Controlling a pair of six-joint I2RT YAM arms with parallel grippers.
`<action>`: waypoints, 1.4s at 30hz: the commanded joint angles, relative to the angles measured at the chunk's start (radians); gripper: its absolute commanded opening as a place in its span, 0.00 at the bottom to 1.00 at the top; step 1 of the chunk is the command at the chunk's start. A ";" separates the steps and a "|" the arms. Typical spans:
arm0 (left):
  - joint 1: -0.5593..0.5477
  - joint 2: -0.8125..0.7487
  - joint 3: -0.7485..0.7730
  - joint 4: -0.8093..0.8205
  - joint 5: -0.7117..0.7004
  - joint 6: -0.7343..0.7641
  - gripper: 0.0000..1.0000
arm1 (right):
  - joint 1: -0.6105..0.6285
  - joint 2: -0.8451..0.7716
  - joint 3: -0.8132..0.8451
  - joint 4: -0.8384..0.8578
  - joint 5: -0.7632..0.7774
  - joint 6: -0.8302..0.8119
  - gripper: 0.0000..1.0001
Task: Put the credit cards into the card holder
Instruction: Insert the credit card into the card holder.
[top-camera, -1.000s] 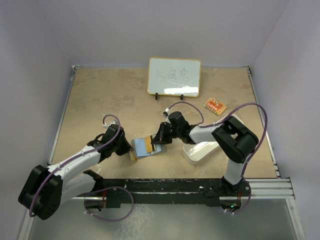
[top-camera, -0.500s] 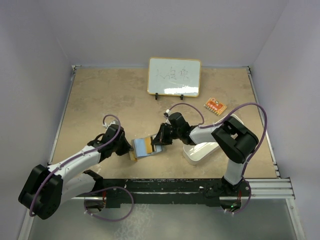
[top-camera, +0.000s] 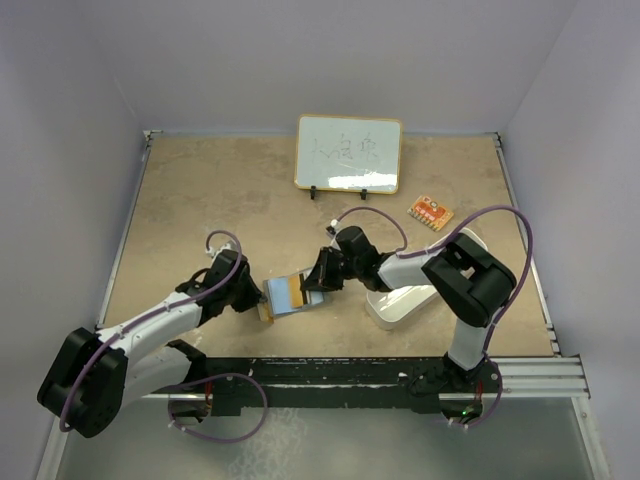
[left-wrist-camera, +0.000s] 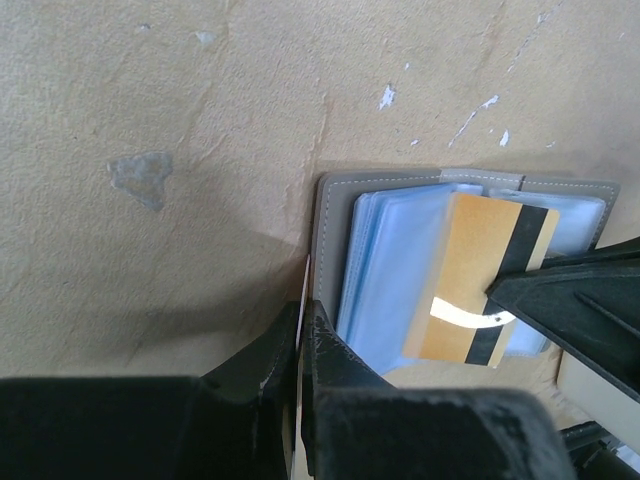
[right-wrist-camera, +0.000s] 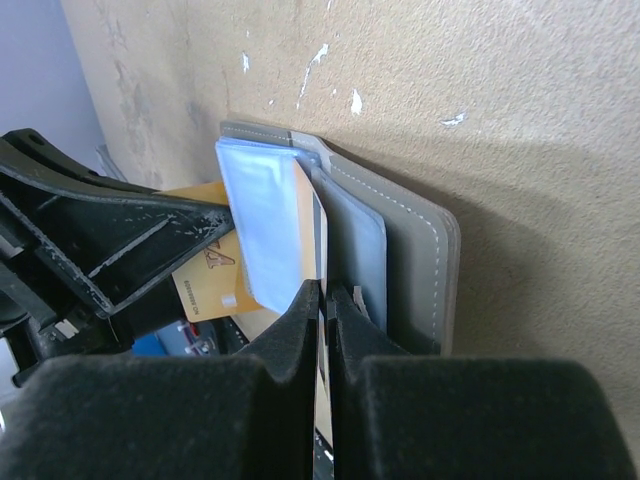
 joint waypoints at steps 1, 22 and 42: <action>0.004 0.000 -0.021 0.060 0.019 -0.015 0.00 | 0.025 0.020 -0.004 -0.016 0.001 -0.007 0.05; 0.004 -0.002 -0.034 0.097 0.036 -0.013 0.00 | 0.033 -0.035 0.125 -0.391 0.155 -0.211 0.32; 0.003 0.007 -0.037 0.119 0.045 -0.018 0.00 | 0.059 -0.083 0.198 -0.484 0.231 -0.270 0.52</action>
